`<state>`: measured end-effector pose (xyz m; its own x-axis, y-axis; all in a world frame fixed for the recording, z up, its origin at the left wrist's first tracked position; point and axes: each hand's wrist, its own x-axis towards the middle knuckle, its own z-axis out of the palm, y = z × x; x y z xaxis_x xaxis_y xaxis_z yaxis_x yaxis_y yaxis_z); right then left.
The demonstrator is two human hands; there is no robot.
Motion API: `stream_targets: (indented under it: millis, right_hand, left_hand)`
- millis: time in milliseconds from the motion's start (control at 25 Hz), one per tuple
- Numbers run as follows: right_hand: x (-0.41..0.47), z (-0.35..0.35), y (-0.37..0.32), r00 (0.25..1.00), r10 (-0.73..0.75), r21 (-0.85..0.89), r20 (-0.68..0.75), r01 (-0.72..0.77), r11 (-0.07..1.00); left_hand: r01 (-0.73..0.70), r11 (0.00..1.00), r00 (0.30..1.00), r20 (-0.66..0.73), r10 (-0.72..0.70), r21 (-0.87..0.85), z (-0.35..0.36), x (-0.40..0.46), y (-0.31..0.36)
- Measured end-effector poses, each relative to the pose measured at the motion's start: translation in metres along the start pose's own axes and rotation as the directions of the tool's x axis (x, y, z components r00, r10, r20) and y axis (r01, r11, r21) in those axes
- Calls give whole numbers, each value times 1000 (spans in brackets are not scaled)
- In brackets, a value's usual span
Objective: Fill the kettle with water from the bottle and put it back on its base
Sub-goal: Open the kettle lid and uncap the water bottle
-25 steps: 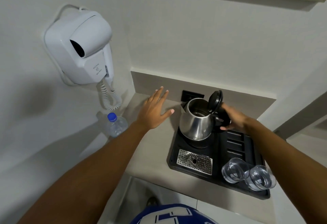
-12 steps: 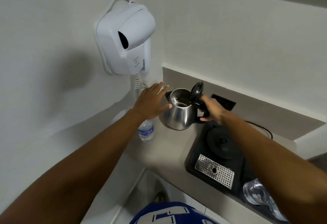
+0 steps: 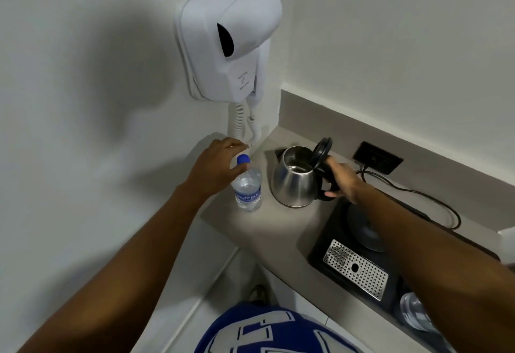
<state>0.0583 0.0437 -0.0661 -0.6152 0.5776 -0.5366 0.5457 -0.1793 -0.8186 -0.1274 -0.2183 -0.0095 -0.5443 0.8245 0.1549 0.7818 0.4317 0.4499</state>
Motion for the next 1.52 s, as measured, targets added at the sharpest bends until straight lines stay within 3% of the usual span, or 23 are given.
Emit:
stream_targets:
  millis: [200, 480, 640, 840, 1080, 1240, 1320, 1400, 1480, 1520]
  right_hand:
    - [2, -3, 6, 1000, -17, -15, 11, 17, 1000]
    - [-1, -3, 5, 999, -36, -37, 25, 37, 999]
    - [0, -4, 5, 999, -35, -43, 35, 36, 998]
    - [-2, -2, 4, 999, -43, -48, 16, 43, 998]
    - [-1, 1, 5, 1000, -2, -54, -25, 1, 999]
    - [0, 1, 6, 999, 24, -38, -27, -25, 999]
    - [1, 0, 8, 999, 21, -30, -26, -21, 999]
    - [2, 0, 8, 1000, 13, -24, -21, -14, 1000]
    - [1, 0, 8, 1000, 10, -19, -23, -11, 1000]
    - [0, 1, 8, 1000, 9, -17, -26, -9, 1000]
  left_hand:
    - [19, 995, 1000, -23, -21, -95, 6, -7, -3]
    - [36, 988, 974, -216, -68, -147, 18, -11, 9]
    - [-59, 994, 935, -353, 21, -97, 30, -17, 26]
    - [-211, 976, 977, 46, 209, 47, 123, -73, 43]
    - [62, 997, 949, 307, -74, 51, 191, -87, 6]
    - [122, 986, 918, 365, -157, 115, 210, -79, -1]
    - [147, 978, 925, 328, -189, 149, 212, -77, 0]
    - [234, 969, 947, 210, -245, 74, 209, -81, 2]
    - [402, 886, 912, 16, -409, -231, 200, -91, 4]
    - [469, 775, 836, -71, -545, -423, 193, -92, 3]
